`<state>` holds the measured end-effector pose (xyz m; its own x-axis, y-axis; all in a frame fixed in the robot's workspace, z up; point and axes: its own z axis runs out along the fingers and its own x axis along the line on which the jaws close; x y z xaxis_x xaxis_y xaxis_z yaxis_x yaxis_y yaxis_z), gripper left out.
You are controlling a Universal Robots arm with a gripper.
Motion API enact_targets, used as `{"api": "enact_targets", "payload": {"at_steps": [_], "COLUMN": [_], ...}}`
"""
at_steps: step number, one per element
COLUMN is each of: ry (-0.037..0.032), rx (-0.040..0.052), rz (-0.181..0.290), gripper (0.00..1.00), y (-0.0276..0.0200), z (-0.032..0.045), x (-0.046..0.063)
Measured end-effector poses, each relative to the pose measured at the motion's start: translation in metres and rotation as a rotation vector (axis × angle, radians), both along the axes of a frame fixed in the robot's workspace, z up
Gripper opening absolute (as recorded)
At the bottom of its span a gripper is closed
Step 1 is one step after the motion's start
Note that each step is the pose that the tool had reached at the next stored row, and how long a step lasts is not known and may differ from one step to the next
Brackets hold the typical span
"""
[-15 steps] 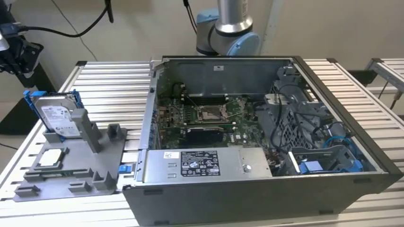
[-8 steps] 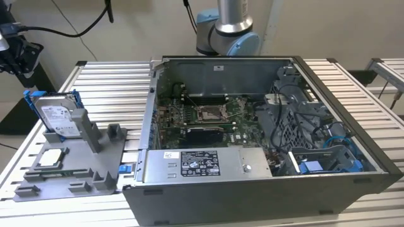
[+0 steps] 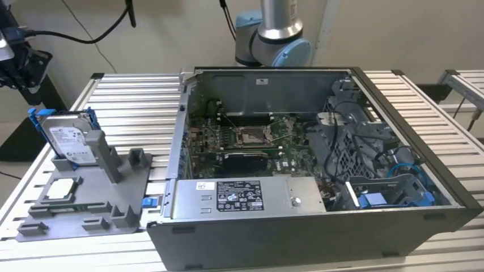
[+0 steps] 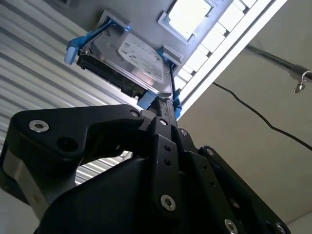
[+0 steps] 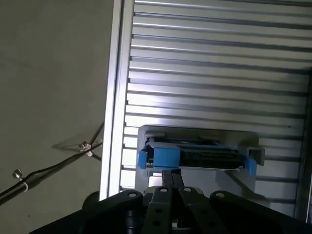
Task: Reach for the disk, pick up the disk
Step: 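Pick up the disk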
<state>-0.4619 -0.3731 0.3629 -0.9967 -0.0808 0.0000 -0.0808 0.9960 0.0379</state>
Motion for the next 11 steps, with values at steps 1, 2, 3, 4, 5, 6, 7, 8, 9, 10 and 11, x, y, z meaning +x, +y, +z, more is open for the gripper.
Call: {"api": "enact_targets", "payload": {"at_steps": [1,2,3,4,5,6,7,8,9,10,11], "ry": [0.0,-0.0001,0.0,-0.0001,-0.0001,0.0,0.0,-0.0001,0.0,0.0,-0.0001], "rx": [0.0,0.0,0.0,0.0,0.0,0.0,0.0,0.0,0.0,0.0,0.0], "rz": [0.013,0.025,0.038,0.051,0.064,0.076,0.088,0.1,0.112,0.123,0.135], "gripper": [0.0,0.0,0.0,0.0,0.0,0.0,0.0,0.0,0.0,0.0,0.0], "y": [0.0,0.0,0.0,0.0,0.0,0.0,0.0,0.0,0.0,0.0,0.0], "z": [0.0,0.0,0.0,0.0,0.0,0.0,0.0,0.0,0.0,0.0,0.0], "x": [0.0,0.0,-0.0001,-0.0001,-0.0001,-0.0001,-0.0001,-0.0001,-0.0001,-0.0001,-0.0001]}}
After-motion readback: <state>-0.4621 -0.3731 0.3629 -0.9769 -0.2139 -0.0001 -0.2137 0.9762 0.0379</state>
